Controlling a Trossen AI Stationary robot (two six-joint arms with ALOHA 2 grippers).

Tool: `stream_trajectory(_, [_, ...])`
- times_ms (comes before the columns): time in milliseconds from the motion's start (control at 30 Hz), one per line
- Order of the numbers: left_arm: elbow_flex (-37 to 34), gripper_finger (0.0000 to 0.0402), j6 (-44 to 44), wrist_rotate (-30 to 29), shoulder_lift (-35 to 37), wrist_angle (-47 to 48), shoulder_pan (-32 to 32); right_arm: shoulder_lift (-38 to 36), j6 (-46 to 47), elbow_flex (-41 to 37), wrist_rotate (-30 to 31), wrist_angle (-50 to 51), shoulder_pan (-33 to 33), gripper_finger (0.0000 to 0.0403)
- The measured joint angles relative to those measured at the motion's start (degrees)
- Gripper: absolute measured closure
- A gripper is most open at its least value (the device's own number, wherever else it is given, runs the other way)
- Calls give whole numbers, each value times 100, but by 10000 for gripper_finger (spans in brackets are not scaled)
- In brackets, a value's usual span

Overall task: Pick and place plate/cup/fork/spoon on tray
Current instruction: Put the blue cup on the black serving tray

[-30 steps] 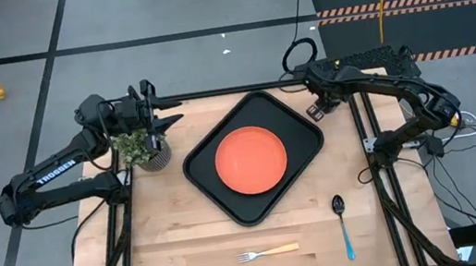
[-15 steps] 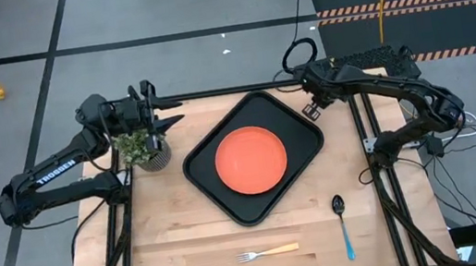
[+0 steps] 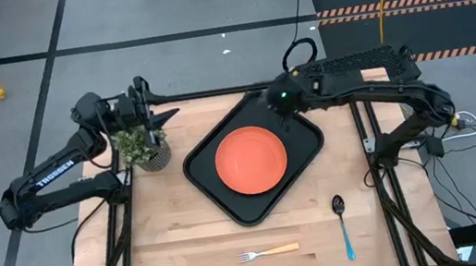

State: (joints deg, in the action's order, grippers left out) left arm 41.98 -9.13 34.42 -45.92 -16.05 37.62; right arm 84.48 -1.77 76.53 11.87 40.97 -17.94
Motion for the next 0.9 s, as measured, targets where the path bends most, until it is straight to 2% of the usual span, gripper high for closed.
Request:
stream_trajectory(200, [1, 256, -68, -1, 177, 143, 254, 840, -592, 608, 5, 21, 763, 402])
stream_trajectory(333, [2, 256, -105, -1, 176, 183, 353, 1461, -711, 1319, 8, 308, 828, 402])
stream_trajectory(600, [0, 256, -126, 0, 175, 177, 372, 2403, -1113, 2859, -5, 1482, 53, 403])
stream_trajectory(667, [0, 256, -130, 0, 175, 177, 372, 2595, -1155, 3140, -178, 1711, -205, 403])
stream_trajectory(767, [0, 256, -181, 1, 175, 190, 372, 2871, -1207, 3382, -460, 1845, -516, 403])
stream_trajectory(900, [1, 256, -262, 1, 175, 271, 388, 3020, -1293, 3388, -509, 1860, -806, 403])
